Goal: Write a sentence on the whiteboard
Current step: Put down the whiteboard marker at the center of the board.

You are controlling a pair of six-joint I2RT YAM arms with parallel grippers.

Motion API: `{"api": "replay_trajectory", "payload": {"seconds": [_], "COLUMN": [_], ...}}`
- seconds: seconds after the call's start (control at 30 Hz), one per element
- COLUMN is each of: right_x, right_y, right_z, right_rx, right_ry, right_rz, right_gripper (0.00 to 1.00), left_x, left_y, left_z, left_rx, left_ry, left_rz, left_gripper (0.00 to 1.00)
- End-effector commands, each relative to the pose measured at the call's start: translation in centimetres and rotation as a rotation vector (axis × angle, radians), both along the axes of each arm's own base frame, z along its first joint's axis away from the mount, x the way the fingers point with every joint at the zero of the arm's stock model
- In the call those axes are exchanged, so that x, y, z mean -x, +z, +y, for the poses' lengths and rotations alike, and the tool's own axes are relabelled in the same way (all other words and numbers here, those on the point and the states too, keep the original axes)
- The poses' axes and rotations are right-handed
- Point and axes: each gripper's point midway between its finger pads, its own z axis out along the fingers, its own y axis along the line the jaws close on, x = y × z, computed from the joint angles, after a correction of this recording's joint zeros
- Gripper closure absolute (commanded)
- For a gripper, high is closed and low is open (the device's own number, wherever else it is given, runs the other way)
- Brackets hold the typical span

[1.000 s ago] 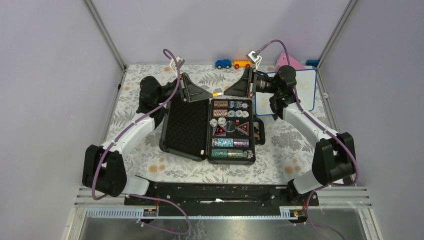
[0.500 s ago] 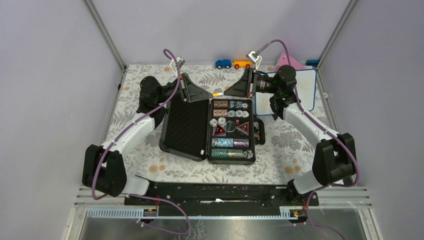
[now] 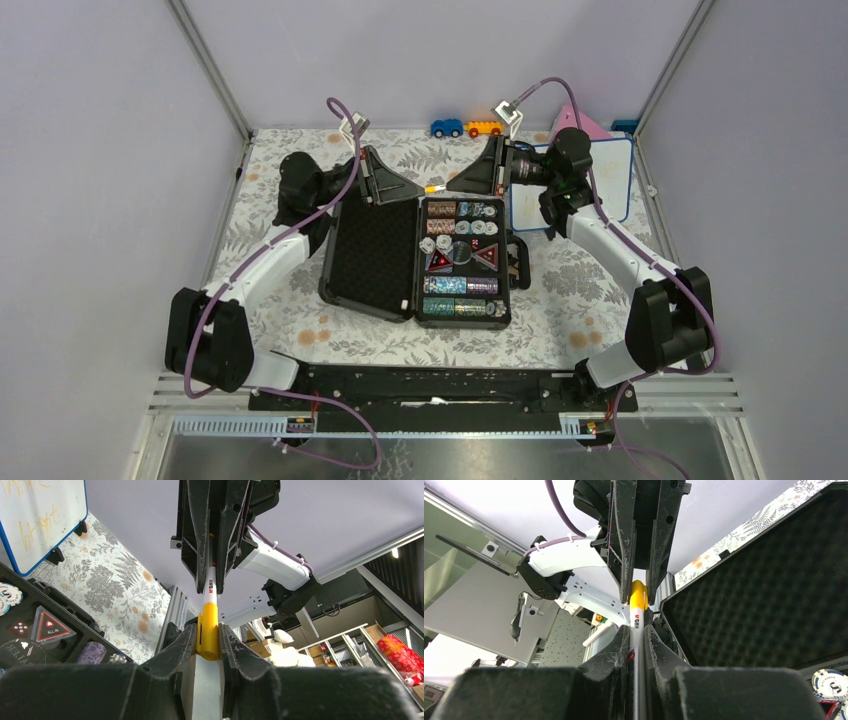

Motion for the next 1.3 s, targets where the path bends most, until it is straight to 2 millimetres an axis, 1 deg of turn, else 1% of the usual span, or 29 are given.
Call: {"api": "replay_trajectory", "payload": {"seconds": [0.0,0.2,0.43,0.57,0.63,0.67,0.73,0.8,0.9,0.97,1.03,1.07,1.13,1.2,1.23,1.27], "right_x": [3.5,4.4,5.0,5.2,4.4,3.8,2.2,1.0,-0.4,-0.7,-0.6,-0.6,-0.8,-0.6,-0.8,-0.8], "right_y": [0.8,-0.3,-0.8,-0.5,-0.1,0.1,0.5,1.0,1.1,0.6,-0.1,-0.7,-2.0,-3.7,-4.9,-6.7], "right_z": [3.0,4.1,5.1,5.0,4.3,3.7,1.9,-0.2,-3.9,-6.1,-8.5,-9.5,-12.2,-14.9,-16.3,-17.9], "right_rx": [-0.008,0.003,0.01,0.009,0.008,0.009,0.01,0.014,0.031,0.052,0.08,0.101,0.143,0.181,0.224,0.32], "right_ry": [0.123,0.159,0.191,0.197,0.169,0.15,0.096,0.053,-0.017,-0.056,-0.095,-0.114,-0.172,-0.226,-0.27,-0.315], "right_rz": [-0.041,-0.013,-0.004,-0.013,-0.025,-0.029,-0.034,-0.046,-0.05,-0.04,-0.036,-0.025,-0.047,-0.005,-0.005,-0.005], "right_gripper": [1.0,1.0,1.0,1.0,1.0,1.0,1.0,1.0,1.0,1.0,1.0,1.0,1.0,1.0,1.0,1.0], "left_x": [0.5,0.6,0.7,0.8,1.0,0.8,0.1,-0.6,-1.9,-2.7,-3.1,-3.3,-3.5,-3.8,-3.9,-3.9], "left_y": [2.9,3.1,2.8,2.7,2.9,2.8,2.5,2.2,2.3,2.1,2.0,1.7,0.8,0.1,-0.2,-0.4], "left_z": [-1.4,-1.7,-2.0,-2.0,-1.9,-1.7,-1.1,-0.1,1.8,3.0,3.8,4.0,4.2,4.4,4.5,4.5], "left_rx": [0.058,0.068,0.065,0.063,0.061,0.047,0.012,-0.01,-0.032,-0.06,-0.089,-0.112,-0.164,-0.211,-0.23,-0.246], "left_ry": [-0.018,-0.029,-0.035,-0.038,-0.037,-0.026,0.005,0.041,0.107,0.145,0.174,0.185,0.197,0.213,0.213,0.21], "left_rz": [-0.096,-0.1,-0.092,-0.097,-0.126,-0.132,-0.133,-0.139,-0.163,-0.185,-0.214,-0.227,-0.24,-0.258,-0.274,-0.271], "left_gripper": [1.0,1.0,1.0,1.0,1.0,0.94,0.7,0.5,0.29,0.17,0.03,0.01,0.01,0.01,0.01,0.01]}}
